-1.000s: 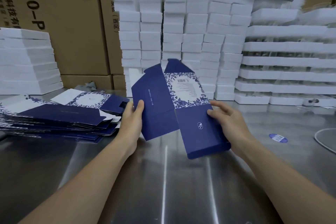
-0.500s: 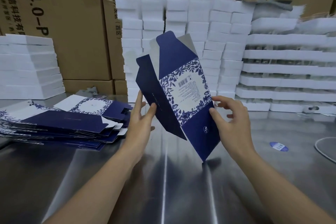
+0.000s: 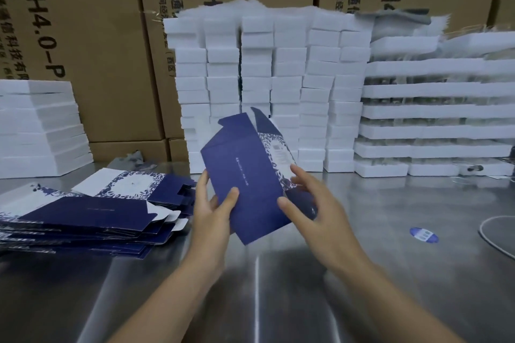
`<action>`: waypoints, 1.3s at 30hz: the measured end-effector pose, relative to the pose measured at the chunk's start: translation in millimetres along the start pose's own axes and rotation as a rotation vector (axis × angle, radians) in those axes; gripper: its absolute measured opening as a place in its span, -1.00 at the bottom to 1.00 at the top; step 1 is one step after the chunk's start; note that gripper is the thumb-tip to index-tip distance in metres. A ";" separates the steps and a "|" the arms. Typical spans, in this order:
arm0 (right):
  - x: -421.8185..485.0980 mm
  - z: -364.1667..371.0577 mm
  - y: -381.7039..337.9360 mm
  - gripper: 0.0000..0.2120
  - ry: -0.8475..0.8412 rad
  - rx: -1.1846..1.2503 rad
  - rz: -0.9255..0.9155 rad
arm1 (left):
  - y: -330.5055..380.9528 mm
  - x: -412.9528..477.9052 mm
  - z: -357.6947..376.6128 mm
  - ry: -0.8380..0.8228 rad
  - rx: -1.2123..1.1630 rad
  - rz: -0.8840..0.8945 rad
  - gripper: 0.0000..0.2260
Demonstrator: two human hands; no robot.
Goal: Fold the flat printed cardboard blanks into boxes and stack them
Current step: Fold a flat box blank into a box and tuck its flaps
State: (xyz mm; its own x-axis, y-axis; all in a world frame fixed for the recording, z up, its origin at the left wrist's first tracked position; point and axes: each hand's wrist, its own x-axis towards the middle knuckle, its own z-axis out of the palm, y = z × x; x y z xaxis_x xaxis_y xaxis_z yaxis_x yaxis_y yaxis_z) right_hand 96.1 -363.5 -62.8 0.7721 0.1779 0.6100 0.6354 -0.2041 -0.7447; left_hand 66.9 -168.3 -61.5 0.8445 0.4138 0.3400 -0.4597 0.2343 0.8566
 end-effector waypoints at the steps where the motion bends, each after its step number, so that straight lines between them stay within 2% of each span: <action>1: 1.6 -3.2 1.1 -0.49 0.026 -0.016 0.000 | -1.1 3.0 -2.1 0.049 -0.032 -0.020 -0.49; 3: 5.1 -11.7 3.7 -0.51 0.066 -0.115 0.000 | -0.7 7.5 -6.3 0.102 -0.092 -0.070 -0.51; 6: 6.1 -16.2 5.3 -0.47 0.035 -0.229 0.018 | 1.4 8.5 -9.5 0.100 -0.117 -0.121 -0.54; 9: 3.1 -9.4 5.2 -0.49 0.012 -0.189 0.060 | 4.7 2.1 -5.2 0.036 -0.111 -0.083 -0.64; 11: 0.5 -4.3 2.7 -0.49 0.015 -0.277 0.026 | 5.9 -2.7 -1.3 -0.012 -0.114 -0.049 -0.66; 14: -1.5 1.5 -1.0 -0.52 0.057 -0.365 -0.033 | 6.8 -9.0 6.9 -0.085 -0.111 -0.013 -0.56; 17: -3.3 4.8 -6.3 -0.52 0.089 -0.164 0.024 | 8.5 -17.2 14.3 -0.184 0.023 0.043 -0.45; 20: -2.8 5.4 -16.5 -0.36 -0.008 0.238 0.081 | 5.9 -29.8 21.1 -0.347 0.226 0.086 -0.42; 23: 0.0 5.4 -21.7 -0.16 -0.076 0.361 0.066 | -0.7 -38.3 23.7 -0.493 0.315 0.103 -0.31; 26: -4.7 3.5 -21.8 -0.08 -0.235 0.273 -0.001 | 5.6 -35.7 23.5 -0.441 0.328 0.112 -0.25; 29: -8.1 0.0 -22.1 -0.02 -0.378 0.182 -0.050 | 13.6 -23.7 17.9 -0.299 0.226 0.021 0.10; 30: -7.3 0.0 -24.5 -0.01 -0.398 0.182 -0.057 | 16.0 -20.3 16.8 -0.257 0.191 0.023 0.09; 34: -6.4 3.8 -31.0 0.03 -0.439 0.201 -0.110 | 23.2 -17.1 9.0 -0.207 0.304 0.210 -0.06; 37: -7.5 8.6 -31.1 -0.11 -0.343 0.108 -0.115 | 25.0 -17.6 9.0 -0.189 0.218 0.224 -0.16; 39: -7.5 10.5 -31.0 -0.26 -0.232 0.088 -0.085 | 26.7 -20.4 11.7 -0.196 0.208 0.250 -0.16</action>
State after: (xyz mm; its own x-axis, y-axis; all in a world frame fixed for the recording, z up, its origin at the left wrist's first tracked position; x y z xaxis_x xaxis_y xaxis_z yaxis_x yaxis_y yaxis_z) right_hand 70.5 -348.4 -47.1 0.6867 0.4094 0.6007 0.6872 -0.0961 -0.7201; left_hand 40.6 -180.8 -41.0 0.7590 0.2543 0.5993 -0.6098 -0.0446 0.7913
